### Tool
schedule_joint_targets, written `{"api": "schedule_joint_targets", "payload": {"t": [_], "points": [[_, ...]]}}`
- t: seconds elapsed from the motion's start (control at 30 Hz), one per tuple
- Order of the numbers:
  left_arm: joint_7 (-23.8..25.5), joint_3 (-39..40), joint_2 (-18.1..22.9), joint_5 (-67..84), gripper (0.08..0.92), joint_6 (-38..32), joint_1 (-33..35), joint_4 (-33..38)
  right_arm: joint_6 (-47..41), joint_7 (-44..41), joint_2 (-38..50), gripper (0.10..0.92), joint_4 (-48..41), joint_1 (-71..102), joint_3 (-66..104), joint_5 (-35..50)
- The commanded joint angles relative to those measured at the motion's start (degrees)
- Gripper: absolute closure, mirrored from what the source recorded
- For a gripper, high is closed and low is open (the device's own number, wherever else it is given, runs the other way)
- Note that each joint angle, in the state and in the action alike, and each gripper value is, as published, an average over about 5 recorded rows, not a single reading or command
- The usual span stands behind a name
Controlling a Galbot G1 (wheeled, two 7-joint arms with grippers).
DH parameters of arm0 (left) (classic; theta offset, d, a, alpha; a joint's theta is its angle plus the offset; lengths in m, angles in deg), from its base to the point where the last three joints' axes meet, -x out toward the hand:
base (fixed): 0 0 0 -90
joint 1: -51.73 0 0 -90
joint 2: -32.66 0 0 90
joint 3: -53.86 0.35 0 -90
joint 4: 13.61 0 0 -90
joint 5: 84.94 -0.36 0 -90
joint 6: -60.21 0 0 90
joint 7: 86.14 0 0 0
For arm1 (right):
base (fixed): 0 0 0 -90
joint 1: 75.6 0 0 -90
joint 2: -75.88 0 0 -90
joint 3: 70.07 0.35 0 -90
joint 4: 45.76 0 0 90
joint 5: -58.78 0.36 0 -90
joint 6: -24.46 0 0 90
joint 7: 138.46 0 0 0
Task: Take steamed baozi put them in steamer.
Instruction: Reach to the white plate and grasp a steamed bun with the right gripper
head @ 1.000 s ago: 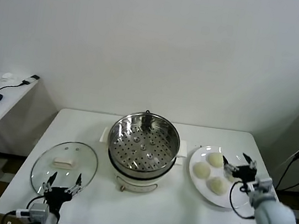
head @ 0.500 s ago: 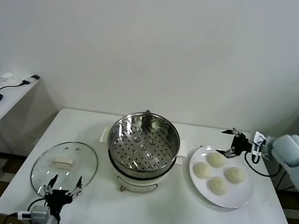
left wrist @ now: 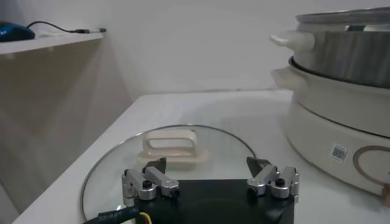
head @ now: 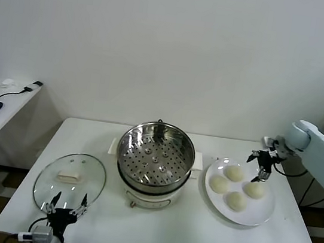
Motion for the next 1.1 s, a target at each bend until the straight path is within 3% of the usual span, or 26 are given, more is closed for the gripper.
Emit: {"api": "schedule_joint_targets", "payload": {"t": [0.03, 0.67, 0.93, 1.1], "points": [[0.03, 0.17, 0.12, -0.11, 0.177, -0.74, 0.19, -0.5, -0.15, 1.06, -8.68, 0.203, -11.04, 2.0, -0.2, -1.38], [-0.1, 0.75, 0.83, -1.53, 0.177, -1.14, 1.04, -0.29, -0.6, 4.82, -13.18, 0.208, -16.69, 7.36, 9.74, -9.0], [-0.1, 0.67, 1.08, -1.6, 0.177, -1.32, 1.7, 0.9, -1.05, 3.55, -11.53, 0.371, -13.98, 7.23, 10.36, -6.1], [-0.04, 0.74, 1.39, -2.03, 0.177, -1.46, 2.44, 1.9, -1.3, 1.83, -6.57, 0.388, -3.22, 1.26, 5.08, -0.23]]}}
